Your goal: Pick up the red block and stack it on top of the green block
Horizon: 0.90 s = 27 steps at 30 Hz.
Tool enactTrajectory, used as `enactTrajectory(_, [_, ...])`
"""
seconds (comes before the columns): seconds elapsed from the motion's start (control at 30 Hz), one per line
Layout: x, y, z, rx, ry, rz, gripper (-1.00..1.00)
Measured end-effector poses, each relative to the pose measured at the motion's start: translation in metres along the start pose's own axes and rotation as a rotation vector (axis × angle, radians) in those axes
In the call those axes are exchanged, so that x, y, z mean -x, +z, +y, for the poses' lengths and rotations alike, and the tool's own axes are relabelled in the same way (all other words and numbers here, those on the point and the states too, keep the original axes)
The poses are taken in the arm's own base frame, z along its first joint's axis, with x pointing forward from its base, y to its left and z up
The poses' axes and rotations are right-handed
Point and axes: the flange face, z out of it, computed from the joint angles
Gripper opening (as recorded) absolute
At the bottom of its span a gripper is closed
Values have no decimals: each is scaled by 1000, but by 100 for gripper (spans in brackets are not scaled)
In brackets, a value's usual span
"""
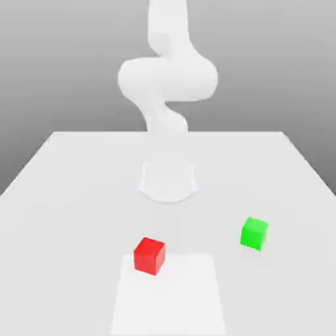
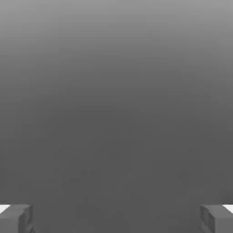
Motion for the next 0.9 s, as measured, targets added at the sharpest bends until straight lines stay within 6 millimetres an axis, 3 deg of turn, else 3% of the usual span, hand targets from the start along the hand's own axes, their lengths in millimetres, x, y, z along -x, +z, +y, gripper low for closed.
enactTrajectory(0.23, [44, 160, 71, 212, 118, -150, 0])
enactTrajectory(0.43, [114, 259, 165, 412, 229, -277, 0])
enactTrajectory(0.6, [191, 318, 258, 586, 322, -378, 0])
enactTrajectory(0.77, [220, 353, 290, 611, 335, -392, 0])
enactTrajectory(0.8, [224, 358, 295, 611, 335, -392, -100])
enactTrajectory(0.9, [224, 358, 295, 611, 335, -392, -100])
